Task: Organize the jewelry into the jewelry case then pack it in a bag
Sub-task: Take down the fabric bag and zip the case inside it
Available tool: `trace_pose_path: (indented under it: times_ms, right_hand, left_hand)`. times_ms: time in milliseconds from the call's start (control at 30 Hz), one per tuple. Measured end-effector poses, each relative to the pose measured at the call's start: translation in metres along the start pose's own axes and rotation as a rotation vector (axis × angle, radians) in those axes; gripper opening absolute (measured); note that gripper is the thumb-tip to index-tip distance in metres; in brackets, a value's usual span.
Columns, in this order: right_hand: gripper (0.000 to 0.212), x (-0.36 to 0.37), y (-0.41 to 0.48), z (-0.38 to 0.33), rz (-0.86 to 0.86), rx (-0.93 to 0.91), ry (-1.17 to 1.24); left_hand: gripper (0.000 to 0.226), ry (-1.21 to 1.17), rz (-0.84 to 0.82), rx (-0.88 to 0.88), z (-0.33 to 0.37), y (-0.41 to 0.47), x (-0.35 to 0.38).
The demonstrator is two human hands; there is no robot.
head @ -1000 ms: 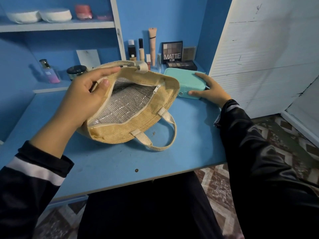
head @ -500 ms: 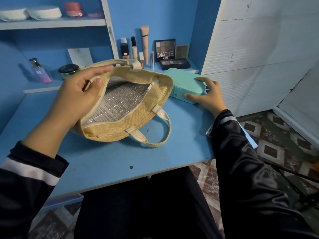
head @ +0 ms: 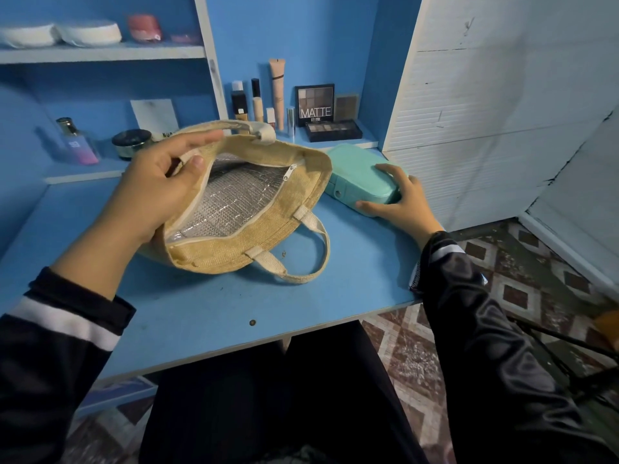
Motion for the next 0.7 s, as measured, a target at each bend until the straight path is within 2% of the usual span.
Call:
trace_pose_path:
  times_ms: [233, 567, 700]
  right_hand:
    - [0.065, 0.0, -0.006, -0.004, 0.139, -0.029, 0.064]
    - [0.058, -0.013, -0.029, -0.006, 0.283, -0.025, 0.065]
    - [0.053, -0.024, -0.042, -0.006, 0.315, -0.046, 0.117]
  left_hand:
    - [0.044, -0.028, -0.028, -0.011, -0.005, 0.0, -0.002]
    - [0.039, 0.09, 0.025, -0.089, -0.003, -0.001, 0.003]
    - [0.04, 0.048, 0.043, -0.076, 0.004, 0.0, 0.008]
Point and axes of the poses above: each hand's wrist, its own y-axis towards the middle knuckle, its own x-axis out of the palm, z = x × y, the point moved 1 cm from there along y, towards the middle knuckle, and after that the axes turned 15 degrees about -z, right-handed, at the moved point
